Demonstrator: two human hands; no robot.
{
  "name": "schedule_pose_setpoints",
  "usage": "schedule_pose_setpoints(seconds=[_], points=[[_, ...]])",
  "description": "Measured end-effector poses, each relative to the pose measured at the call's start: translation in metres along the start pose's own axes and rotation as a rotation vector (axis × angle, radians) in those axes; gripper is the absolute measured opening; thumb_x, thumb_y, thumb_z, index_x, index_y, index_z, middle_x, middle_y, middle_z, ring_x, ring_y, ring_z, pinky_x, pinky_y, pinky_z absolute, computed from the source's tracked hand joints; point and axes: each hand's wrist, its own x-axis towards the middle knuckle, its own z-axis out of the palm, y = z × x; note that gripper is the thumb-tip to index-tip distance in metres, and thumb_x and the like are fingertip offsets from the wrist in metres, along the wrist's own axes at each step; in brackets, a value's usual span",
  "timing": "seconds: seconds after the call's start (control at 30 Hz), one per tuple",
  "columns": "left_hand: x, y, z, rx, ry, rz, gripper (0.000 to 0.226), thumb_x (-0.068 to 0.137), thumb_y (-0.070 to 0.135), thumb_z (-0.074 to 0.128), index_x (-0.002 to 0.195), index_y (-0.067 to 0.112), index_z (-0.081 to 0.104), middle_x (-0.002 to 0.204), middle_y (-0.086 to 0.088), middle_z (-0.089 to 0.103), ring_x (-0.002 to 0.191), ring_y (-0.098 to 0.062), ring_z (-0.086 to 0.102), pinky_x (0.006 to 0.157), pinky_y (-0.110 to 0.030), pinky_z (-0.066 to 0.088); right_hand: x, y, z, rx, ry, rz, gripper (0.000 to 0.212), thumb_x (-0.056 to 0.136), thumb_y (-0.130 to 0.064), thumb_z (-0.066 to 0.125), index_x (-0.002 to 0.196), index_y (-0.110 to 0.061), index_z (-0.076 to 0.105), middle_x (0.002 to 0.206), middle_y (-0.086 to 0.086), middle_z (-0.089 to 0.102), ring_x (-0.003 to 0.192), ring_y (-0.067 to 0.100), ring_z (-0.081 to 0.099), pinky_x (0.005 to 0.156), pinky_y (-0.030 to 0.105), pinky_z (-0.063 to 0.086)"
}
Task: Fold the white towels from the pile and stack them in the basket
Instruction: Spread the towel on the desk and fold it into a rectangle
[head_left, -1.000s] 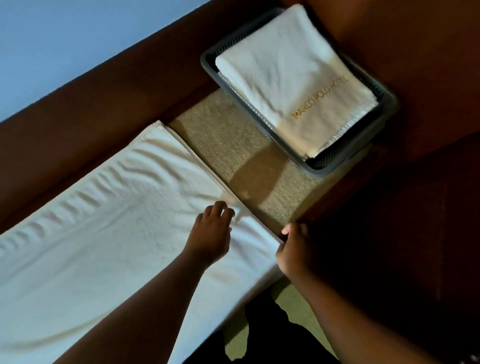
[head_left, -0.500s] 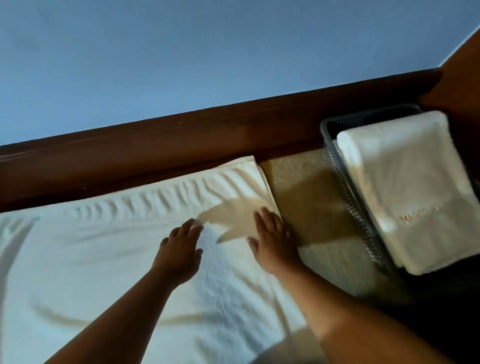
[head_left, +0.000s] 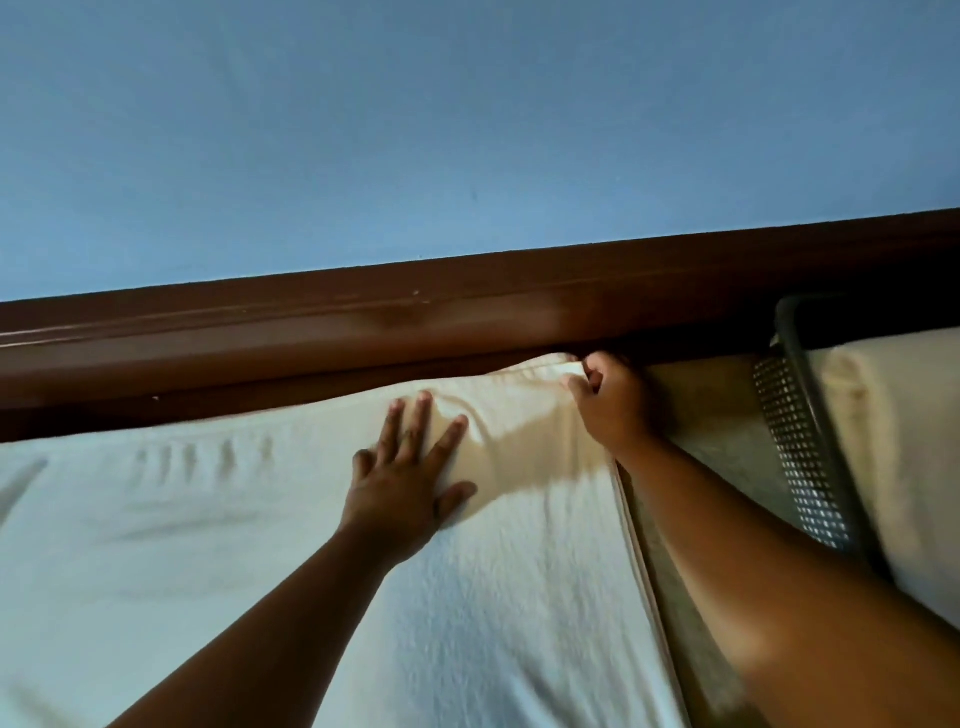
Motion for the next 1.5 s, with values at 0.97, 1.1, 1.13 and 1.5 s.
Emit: schedule_pose_setpoints(seconds=[0.97,1.1,1.13,1.5], points=[[-0.402,-0.262,0.080,-0.482,0.270,-1.001,0.051,0.091,0.046,0.063,0.134,0.019,0.056,0.124,-0.005,0.059,0.116,-0.031,0.058,0.095,-0.045,0.044,-0.355,-0.291,0.281,-0.778,-0.747,-1.000,0.067,0.098,-0.039,0.049,0.157,-0.025,0.022,0.166,0.009,0.008,0.152,0.028,0.013,0.121,0.041,0.020],[-0.401,-0.270,0.075,-0.521,0.233,-0.958,0.048,0.095,0.046,0.057,0.135,0.022,0.048,0.134,-0.003,0.053,0.126,-0.027,0.050,0.102,-0.041,0.039,-0.371,-0.334,0.316,-0.858,-0.688,-1.266,0.072,0.089,-0.017,0.056,0.155,-0.022,0.028,0.161,0.010,0.021,0.147,0.031,0.023,0.117,0.043,0.027],[-0.401,-0.272,0.074,-0.511,0.199,-0.929,0.047,0.096,0.045,0.055,0.136,0.021,0.047,0.136,-0.003,0.051,0.128,-0.027,0.047,0.104,-0.041,0.038,-0.375,-0.342,0.323,-0.890,-0.719,-1.355,0.076,0.086,-0.010,0.057,0.155,-0.023,0.028,0.160,0.009,0.023,0.147,0.031,0.022,0.116,0.044,0.027],[-0.419,-0.285,0.080,-0.865,0.234,-0.753,0.026,0.089,0.035,0.060,0.108,0.025,0.045,0.098,0.004,0.060,0.092,-0.022,0.063,0.068,-0.030,0.041,-0.376,-0.410,0.347,-1.494,-0.839,-1.760,0.027,0.081,-0.023,0.062,0.107,-0.026,0.063,0.110,-0.003,0.062,0.109,0.021,0.054,0.100,0.039,0.029]])
